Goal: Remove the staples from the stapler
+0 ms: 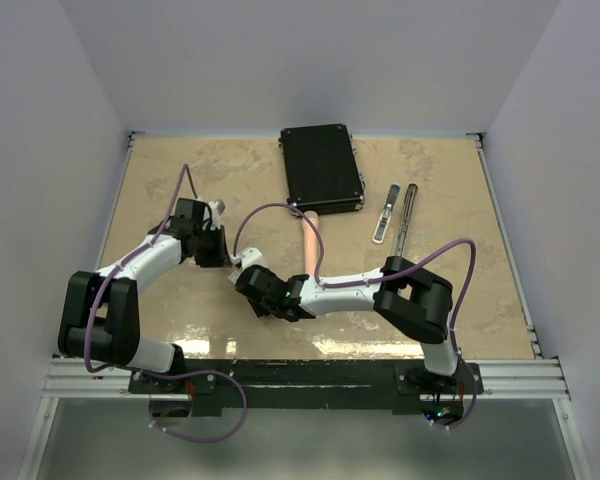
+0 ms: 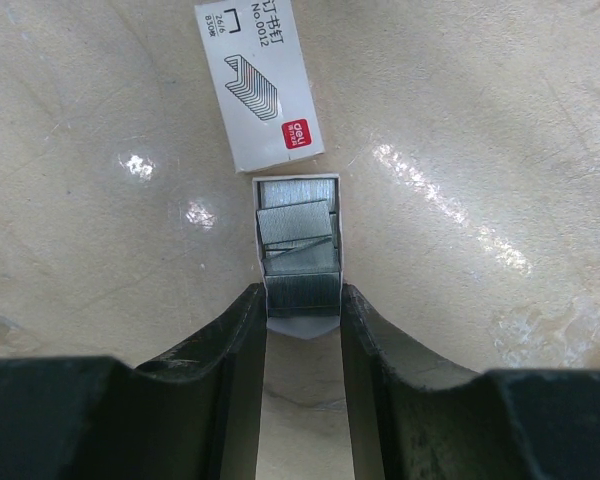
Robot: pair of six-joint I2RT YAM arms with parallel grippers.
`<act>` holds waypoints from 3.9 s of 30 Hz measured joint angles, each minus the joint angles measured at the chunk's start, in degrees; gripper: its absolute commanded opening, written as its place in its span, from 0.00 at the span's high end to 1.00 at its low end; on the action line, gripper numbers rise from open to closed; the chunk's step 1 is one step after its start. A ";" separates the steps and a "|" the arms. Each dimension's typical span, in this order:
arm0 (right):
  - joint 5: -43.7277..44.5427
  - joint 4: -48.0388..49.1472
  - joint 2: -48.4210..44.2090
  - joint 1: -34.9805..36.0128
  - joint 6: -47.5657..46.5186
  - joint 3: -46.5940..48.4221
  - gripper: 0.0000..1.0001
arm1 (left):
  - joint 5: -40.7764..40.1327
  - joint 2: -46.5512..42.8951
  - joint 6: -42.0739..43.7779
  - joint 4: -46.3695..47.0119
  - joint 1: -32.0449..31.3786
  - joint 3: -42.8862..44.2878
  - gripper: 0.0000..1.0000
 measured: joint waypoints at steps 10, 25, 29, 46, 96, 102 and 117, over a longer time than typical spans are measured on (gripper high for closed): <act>-0.90 -0.02 0.98 0.02 -0.04 1.40 0.69 | -0.33 0.17 0.07 -0.24 -1.44 -0.04 0.82; -0.98 0.04 1.03 0.00 0.11 1.40 0.69 | -1.18 1.16 0.50 -1.05 -1.51 -0.04 0.84; -1.07 0.20 1.03 -0.02 0.44 1.40 0.69 | -1.40 1.16 0.52 -1.07 -1.51 -0.04 0.85; -1.36 0.68 1.03 -0.50 1.46 1.33 0.69 | -1.90 1.86 1.16 -1.46 -1.51 -0.04 0.85; -2.32 3.96 3.15 -1.79 0.74 2.95 0.69 | -1.95 2.27 1.38 -0.13 -1.55 -0.04 0.87; -2.32 2.29 3.34 -2.27 1.33 3.85 0.69 | -1.92 2.23 1.36 -0.11 -1.88 -0.04 0.88; -2.27 1.81 3.39 -3.06 -0.42 4.11 0.54 | -0.26 2.21 1.33 0.09 -2.25 -0.04 0.89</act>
